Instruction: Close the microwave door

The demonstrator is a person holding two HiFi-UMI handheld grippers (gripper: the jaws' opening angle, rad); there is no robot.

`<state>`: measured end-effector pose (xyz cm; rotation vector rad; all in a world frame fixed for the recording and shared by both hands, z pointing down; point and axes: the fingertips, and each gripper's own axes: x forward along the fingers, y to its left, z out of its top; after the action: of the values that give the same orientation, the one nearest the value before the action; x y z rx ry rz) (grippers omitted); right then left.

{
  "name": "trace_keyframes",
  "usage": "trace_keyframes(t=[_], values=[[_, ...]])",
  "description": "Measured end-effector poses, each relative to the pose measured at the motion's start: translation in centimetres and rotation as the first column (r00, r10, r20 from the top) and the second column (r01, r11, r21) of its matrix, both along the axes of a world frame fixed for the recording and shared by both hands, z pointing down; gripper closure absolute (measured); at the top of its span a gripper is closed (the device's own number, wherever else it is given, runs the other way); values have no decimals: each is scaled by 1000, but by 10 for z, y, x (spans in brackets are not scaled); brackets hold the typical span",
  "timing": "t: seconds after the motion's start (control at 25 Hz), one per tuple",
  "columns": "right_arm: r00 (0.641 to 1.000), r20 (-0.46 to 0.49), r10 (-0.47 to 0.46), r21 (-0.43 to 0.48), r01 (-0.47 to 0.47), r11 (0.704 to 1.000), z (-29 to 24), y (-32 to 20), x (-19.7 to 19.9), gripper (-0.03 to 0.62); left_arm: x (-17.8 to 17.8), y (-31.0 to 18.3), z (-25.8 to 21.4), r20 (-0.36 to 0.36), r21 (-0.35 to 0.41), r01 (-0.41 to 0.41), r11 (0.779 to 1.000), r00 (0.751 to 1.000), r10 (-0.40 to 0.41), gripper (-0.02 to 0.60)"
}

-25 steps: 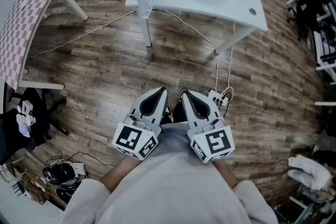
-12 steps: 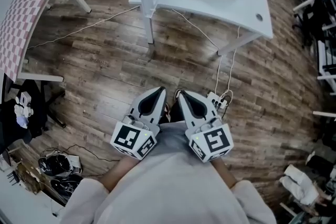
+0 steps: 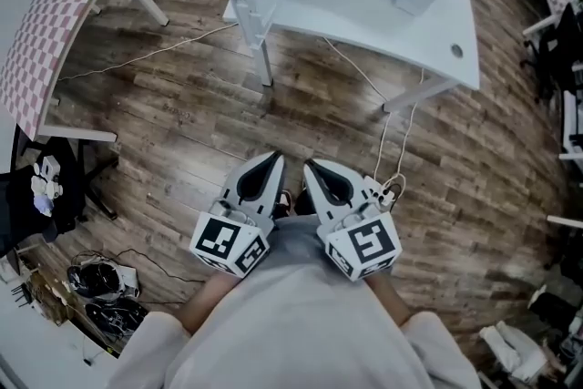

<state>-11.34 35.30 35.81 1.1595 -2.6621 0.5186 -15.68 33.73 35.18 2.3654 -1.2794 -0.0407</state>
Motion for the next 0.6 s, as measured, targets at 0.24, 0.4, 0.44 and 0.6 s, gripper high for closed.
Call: trace_keyframes(t=[0.24,0.4,0.44,0.6], values=[[998,31,-48,2,48,999,-5,-29,26,571,18,-31,-5,12,-12,60,998,998,-60,568],[993,58,-103,0,103,995,-5,-35,32,571,24,-45,-11,31,-15,105,994,994,-104,568],[992,69,-110,1,111,994,-6,-37,33,571,25,-48,-12,35,-15,113,994,993,-112,569],[988,109,-113,-2,114,993,-7,-45,42,571,28,-49,-15,57,-16,133,991,990,-132,568]])
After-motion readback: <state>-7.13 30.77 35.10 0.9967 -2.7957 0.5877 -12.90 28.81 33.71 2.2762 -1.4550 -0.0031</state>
